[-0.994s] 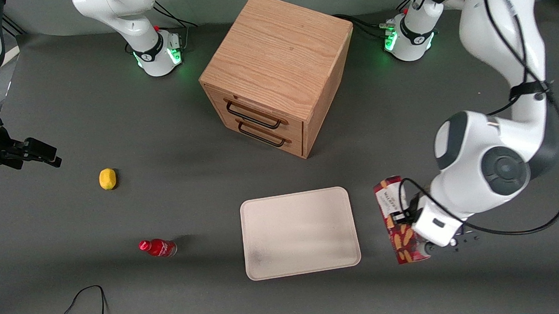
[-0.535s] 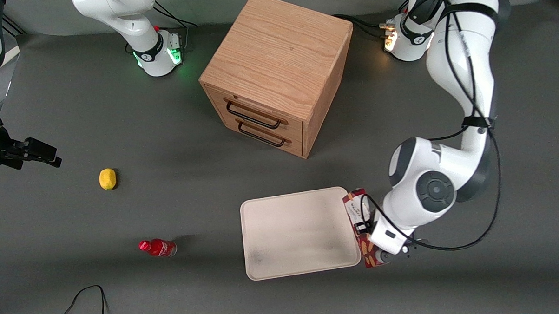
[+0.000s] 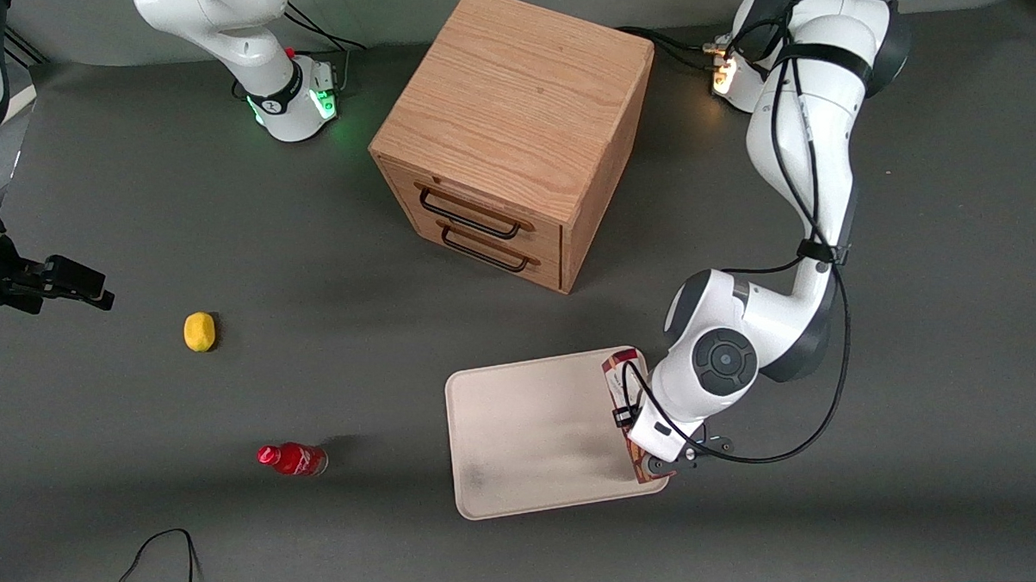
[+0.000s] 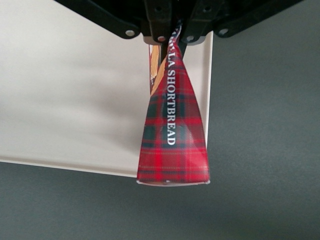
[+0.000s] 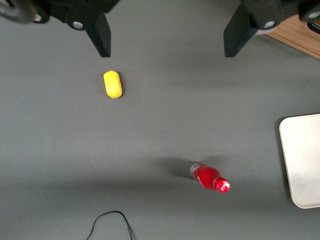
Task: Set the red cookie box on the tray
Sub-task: 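Lower the held box onto the white tray's rim area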
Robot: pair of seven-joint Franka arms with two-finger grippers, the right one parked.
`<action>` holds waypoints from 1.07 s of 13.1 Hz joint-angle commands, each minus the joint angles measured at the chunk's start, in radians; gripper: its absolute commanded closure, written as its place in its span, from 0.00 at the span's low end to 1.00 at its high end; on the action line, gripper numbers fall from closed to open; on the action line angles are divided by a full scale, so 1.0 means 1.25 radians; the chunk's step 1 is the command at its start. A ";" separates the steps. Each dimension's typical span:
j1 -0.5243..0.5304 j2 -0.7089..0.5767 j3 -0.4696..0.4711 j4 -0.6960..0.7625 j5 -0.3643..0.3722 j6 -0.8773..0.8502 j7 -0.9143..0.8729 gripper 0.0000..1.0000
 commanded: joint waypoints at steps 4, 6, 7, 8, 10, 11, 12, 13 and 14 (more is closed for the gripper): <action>-0.010 0.002 0.011 -0.034 0.024 0.049 -0.019 0.92; -0.009 0.003 0.011 -0.045 0.027 0.051 -0.022 0.01; -0.009 0.003 0.011 -0.045 0.030 0.051 -0.023 0.00; -0.008 0.003 0.011 -0.045 0.030 0.051 -0.022 0.00; -0.007 0.000 0.011 -0.045 0.030 0.051 -0.022 0.00; -0.006 -0.004 0.011 -0.045 0.030 0.050 -0.023 0.00; -0.006 -0.010 0.011 -0.044 0.031 0.039 -0.023 0.00; -0.004 -0.026 0.011 -0.044 0.031 0.025 -0.023 0.00; -0.003 -0.037 0.010 -0.044 0.030 -0.002 -0.023 0.00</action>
